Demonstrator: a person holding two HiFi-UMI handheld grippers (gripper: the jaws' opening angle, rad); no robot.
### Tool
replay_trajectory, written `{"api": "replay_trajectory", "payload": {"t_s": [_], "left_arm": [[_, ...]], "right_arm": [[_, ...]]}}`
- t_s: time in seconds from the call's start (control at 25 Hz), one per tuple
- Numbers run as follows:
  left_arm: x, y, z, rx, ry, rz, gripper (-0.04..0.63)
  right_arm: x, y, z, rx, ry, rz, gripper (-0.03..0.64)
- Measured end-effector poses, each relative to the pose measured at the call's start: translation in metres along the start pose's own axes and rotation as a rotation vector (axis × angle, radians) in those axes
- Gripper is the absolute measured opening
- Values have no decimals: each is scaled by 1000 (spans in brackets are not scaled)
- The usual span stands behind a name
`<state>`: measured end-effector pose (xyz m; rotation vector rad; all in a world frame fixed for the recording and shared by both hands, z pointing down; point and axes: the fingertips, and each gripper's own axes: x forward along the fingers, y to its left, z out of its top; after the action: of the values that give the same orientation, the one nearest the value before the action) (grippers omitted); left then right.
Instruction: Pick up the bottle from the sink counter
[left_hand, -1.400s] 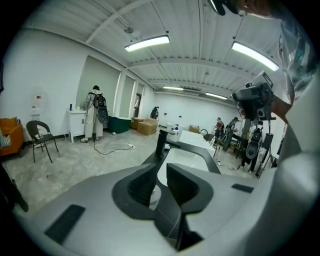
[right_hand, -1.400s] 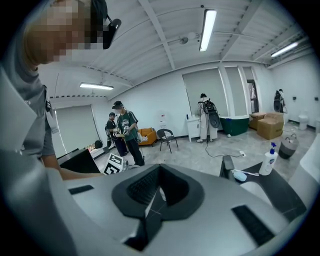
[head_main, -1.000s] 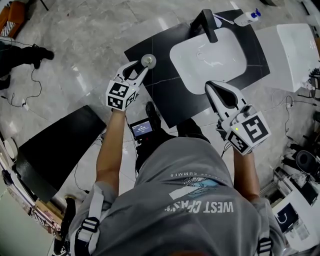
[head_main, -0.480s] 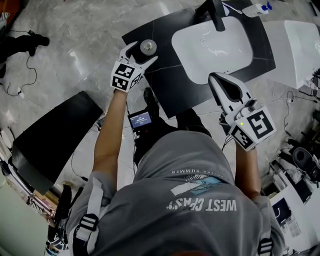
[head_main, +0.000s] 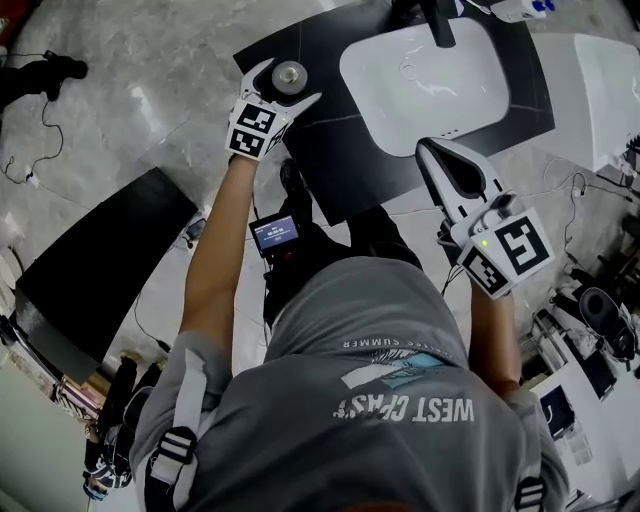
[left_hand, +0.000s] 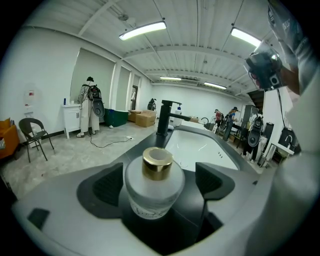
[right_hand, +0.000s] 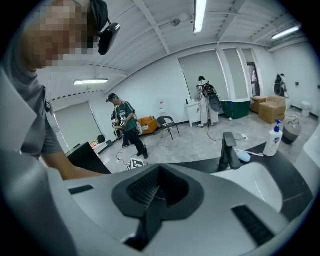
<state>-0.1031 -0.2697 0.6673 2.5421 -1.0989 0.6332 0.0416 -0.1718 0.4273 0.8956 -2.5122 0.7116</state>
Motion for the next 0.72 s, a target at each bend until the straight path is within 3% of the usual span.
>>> {"api": "replay_trajectory", "payload": {"t_s": [0.4, 0.72], "left_arm": [[18, 9, -11, 15, 20, 32, 442], [22, 13, -17, 108, 69, 92, 416]], "right_arm": [[5, -5, -7, 18, 24, -6, 2], [16, -12, -7, 34, 35, -6, 2]]}}
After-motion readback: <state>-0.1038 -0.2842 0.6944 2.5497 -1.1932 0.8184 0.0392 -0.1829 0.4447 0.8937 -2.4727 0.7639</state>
